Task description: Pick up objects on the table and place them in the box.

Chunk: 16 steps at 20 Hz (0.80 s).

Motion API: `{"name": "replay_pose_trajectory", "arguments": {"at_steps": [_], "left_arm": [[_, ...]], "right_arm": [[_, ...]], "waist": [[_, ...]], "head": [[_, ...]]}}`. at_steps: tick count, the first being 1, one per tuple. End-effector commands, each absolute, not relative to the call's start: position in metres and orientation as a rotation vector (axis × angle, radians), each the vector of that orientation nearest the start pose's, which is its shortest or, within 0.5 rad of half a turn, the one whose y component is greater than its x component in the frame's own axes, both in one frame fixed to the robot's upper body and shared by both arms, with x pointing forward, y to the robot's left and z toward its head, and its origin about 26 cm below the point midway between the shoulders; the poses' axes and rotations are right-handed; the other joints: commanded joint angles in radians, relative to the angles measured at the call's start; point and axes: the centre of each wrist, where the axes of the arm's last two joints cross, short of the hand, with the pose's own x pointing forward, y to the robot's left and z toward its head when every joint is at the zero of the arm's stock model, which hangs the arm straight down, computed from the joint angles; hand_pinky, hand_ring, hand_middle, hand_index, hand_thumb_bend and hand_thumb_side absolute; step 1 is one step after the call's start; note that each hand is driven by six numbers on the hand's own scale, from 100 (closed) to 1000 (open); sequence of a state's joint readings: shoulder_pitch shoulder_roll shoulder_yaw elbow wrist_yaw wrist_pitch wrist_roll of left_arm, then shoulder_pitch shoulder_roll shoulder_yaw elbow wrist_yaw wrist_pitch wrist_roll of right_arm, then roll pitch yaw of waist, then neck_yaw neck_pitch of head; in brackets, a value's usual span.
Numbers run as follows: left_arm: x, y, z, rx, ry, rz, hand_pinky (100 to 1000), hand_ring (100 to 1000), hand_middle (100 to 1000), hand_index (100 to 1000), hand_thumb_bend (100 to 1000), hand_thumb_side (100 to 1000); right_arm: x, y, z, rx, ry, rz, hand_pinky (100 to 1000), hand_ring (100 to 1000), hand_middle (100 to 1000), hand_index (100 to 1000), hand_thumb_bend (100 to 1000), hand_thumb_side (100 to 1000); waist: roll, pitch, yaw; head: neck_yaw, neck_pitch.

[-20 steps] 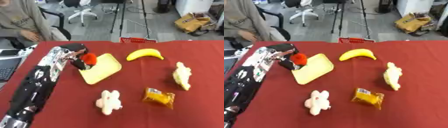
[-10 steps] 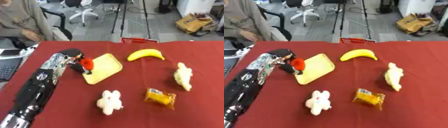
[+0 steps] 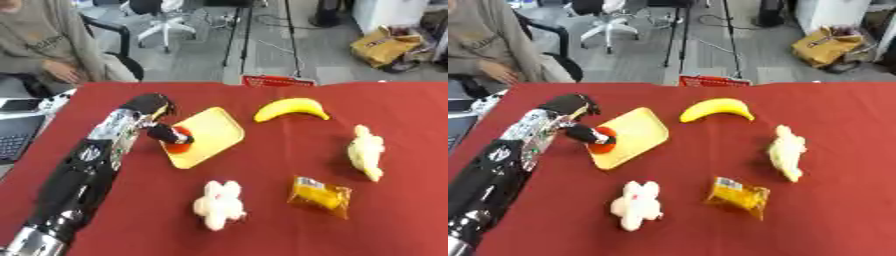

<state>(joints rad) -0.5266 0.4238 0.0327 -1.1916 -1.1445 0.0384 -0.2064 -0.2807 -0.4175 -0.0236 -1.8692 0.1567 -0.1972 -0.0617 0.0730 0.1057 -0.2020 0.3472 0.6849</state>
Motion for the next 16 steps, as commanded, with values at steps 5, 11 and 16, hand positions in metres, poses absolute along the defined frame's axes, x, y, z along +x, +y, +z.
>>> {"name": "replay_pose_trajectory", "arguments": {"at_steps": [5,11,16], "left_arm": [[0.399,0.323,0.122,1.034,-1.792,-0.493,622,593,733,791,681,976],[0.371,0.304,0.149,0.576,-2.219,-0.011,643,651,762,806,636,1000],[0.343,0.293,0.175,0.382,-2.41,0.118,640,653,757,804,635,1000]], "right_arm": [[0.315,-0.293,0.185,-0.447,-2.34,0.506,750,678,848,945,396,832],[0.316,-0.292,0.186,-0.443,-2.344,0.509,750,677,848,945,397,832],[0.316,-0.292,0.187,-0.442,-2.347,0.509,749,677,848,945,398,831]], "waist": [[-0.011,-0.016,0.002],[-0.01,-0.011,0.002],[-0.011,-0.007,0.003]], "head": [[0.001,-0.01],[-0.007,-0.013],[-0.01,-0.013]]}}
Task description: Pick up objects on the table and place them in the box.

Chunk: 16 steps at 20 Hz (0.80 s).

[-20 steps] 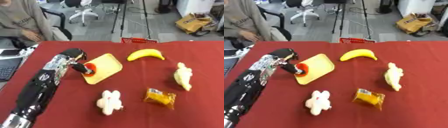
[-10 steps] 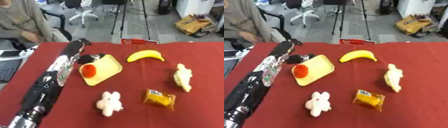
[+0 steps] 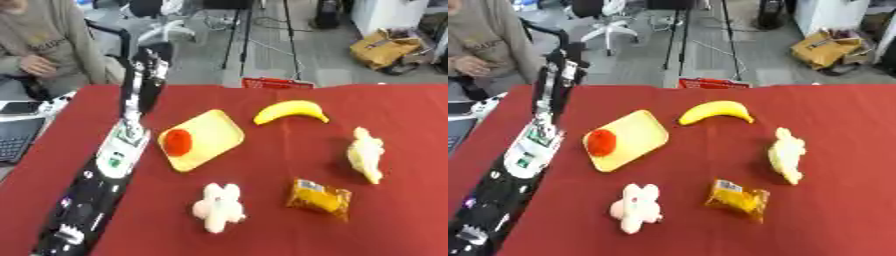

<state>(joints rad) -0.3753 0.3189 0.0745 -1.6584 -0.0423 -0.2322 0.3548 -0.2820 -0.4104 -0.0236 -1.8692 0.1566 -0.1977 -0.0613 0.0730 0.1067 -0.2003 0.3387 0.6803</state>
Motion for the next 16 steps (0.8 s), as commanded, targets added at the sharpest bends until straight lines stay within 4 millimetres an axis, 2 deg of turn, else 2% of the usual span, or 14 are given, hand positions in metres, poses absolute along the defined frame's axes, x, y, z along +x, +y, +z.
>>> {"name": "replay_pose_trajectory", "arguments": {"at_steps": [1,6,7,9,12,16], "left_arm": [[0.339,0.291,0.178,0.358,-2.428,0.129,637,652,755,802,618,1000],[0.328,0.281,0.184,0.274,-2.461,0.132,640,657,755,803,617,1000],[0.327,0.28,0.185,0.265,-2.464,0.13,636,645,750,801,613,1000],[0.327,0.278,0.185,0.254,-2.457,0.117,632,639,747,800,608,1000],[0.327,0.276,0.183,0.254,-2.446,0.104,631,638,747,800,610,1000],[0.326,0.276,0.182,0.263,-2.444,0.093,633,639,746,800,607,1000]], "right_arm": [[0.316,-0.292,0.187,-0.442,-2.348,0.509,749,677,848,945,398,830],[0.316,-0.29,0.187,-0.436,-2.352,0.509,749,677,848,946,398,830],[0.316,-0.29,0.188,-0.436,-2.353,0.509,749,677,848,946,397,829],[0.316,-0.29,0.189,-0.438,-2.356,0.505,749,677,848,946,397,829],[0.316,-0.29,0.188,-0.44,-2.354,0.501,749,676,849,947,398,828],[0.316,-0.29,0.188,-0.441,-2.354,0.498,749,676,848,948,397,826]], "waist": [[-0.012,-0.007,0.001],[-0.015,-0.004,0.002],[-0.016,-0.003,0.002],[-0.018,-0.001,0.0],[-0.019,0.001,-0.001],[-0.02,0.0,-0.003]], "head": [[-0.01,-0.006],[-0.047,-0.001],[-0.064,0.002],[-0.125,0.014],[-0.17,0.011],[-0.187,0.015]]}}
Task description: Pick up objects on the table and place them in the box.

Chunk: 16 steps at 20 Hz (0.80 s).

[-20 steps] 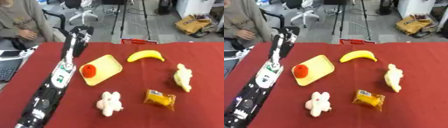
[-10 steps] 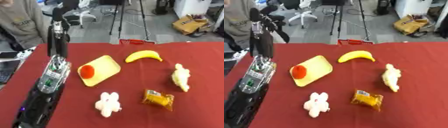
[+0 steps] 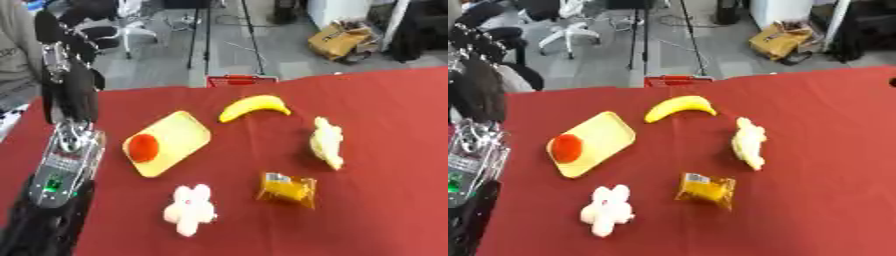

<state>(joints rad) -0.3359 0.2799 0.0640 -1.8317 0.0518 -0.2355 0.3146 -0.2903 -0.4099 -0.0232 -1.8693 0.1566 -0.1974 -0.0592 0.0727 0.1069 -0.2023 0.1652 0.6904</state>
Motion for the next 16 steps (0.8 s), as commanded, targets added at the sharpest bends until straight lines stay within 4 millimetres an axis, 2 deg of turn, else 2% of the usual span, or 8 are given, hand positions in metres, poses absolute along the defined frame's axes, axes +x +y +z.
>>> {"name": "replay_pose_trajectory", "arguments": {"at_steps": [1,9,13,16], "left_arm": [[0.3261,0.2758,0.1813,0.266,-2.443,0.091,633,638,744,799,603,1000],[0.3243,0.276,0.1796,0.282,-2.436,0.078,632,628,734,797,592,1000],[0.3235,0.2761,0.1793,0.299,-2.431,0.066,629,619,727,796,584,1000],[0.3229,0.2765,0.1791,0.313,-2.428,0.062,629,618,726,796,573,1000]], "right_arm": [[0.3162,-0.2905,0.1879,-0.442,-2.353,0.497,749,676,848,949,397,824],[0.3162,-0.2906,0.1875,-0.445,-2.351,0.495,748,676,848,950,397,819],[0.3161,-0.2909,0.1863,-0.445,-2.349,0.485,748,676,848,950,397,819],[0.3162,-0.2907,0.1869,-0.446,-2.35,0.49,748,676,847,950,398,819]], "waist": [[-0.019,0.0,-0.001],[-0.017,-0.002,-0.002],[-0.017,-0.005,-0.001],[-0.017,-0.004,-0.004]], "head": [[-0.016,0.003],[-0.041,0.011],[-0.056,-0.001],[-0.06,0.003]]}}
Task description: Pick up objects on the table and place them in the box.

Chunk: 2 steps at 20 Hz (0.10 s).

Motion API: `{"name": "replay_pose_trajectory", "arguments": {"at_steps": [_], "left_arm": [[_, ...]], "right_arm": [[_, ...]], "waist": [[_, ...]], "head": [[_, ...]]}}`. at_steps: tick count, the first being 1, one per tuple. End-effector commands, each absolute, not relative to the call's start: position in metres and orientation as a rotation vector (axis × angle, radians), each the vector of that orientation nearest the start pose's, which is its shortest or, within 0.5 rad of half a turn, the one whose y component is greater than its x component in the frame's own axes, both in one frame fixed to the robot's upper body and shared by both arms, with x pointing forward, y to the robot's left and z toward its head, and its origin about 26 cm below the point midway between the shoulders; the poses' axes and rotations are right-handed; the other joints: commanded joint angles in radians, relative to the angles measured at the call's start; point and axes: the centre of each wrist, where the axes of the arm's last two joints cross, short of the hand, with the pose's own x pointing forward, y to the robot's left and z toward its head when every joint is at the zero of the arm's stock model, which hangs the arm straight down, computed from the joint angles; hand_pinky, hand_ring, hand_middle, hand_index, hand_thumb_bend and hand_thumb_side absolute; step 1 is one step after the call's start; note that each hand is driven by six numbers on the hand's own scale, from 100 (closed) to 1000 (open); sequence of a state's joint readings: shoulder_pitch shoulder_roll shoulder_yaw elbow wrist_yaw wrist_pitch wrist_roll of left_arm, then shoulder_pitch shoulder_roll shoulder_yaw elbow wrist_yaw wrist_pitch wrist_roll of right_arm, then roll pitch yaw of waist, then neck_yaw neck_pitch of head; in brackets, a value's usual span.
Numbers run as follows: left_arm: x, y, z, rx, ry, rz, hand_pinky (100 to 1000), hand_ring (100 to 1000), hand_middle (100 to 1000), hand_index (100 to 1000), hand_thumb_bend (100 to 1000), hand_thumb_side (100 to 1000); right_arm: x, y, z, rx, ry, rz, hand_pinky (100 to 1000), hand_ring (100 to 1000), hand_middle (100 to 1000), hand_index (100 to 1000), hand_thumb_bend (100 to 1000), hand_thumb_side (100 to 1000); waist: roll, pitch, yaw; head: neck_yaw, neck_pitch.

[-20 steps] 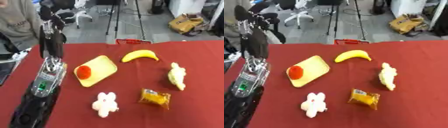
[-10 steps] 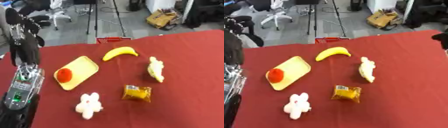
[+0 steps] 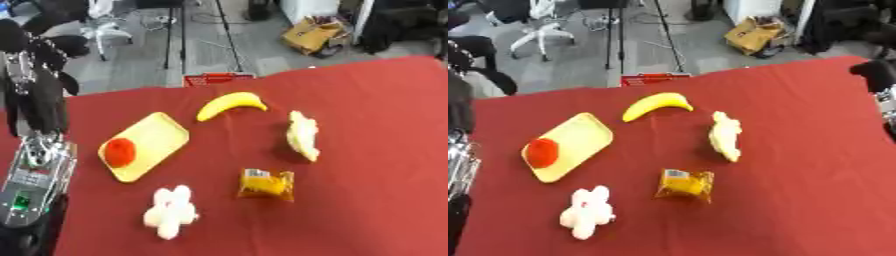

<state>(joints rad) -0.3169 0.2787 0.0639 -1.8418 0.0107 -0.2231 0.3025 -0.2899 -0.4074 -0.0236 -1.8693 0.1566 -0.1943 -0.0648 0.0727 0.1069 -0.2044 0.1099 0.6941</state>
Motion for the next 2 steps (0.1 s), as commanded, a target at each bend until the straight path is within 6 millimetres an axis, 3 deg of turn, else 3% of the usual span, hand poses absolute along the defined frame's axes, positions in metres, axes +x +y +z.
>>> {"name": "replay_pose_trajectory", "arguments": {"at_steps": [1,2], "left_arm": [[0.3228,0.2764,0.1791,0.315,-2.427,0.061,629,618,726,797,572,1000],[0.3227,0.2763,0.1797,0.318,-2.429,0.06,629,618,727,797,572,1000]], "right_arm": [[0.316,-0.2909,0.1868,-0.447,-2.349,0.488,748,675,847,949,398,818],[0.3161,-0.2912,0.187,-0.449,-2.35,0.487,748,676,847,949,398,818]], "waist": [[-0.017,-0.005,-0.003],[-0.016,-0.005,-0.004]], "head": [[-0.004,0.0],[-0.003,-0.002]]}}
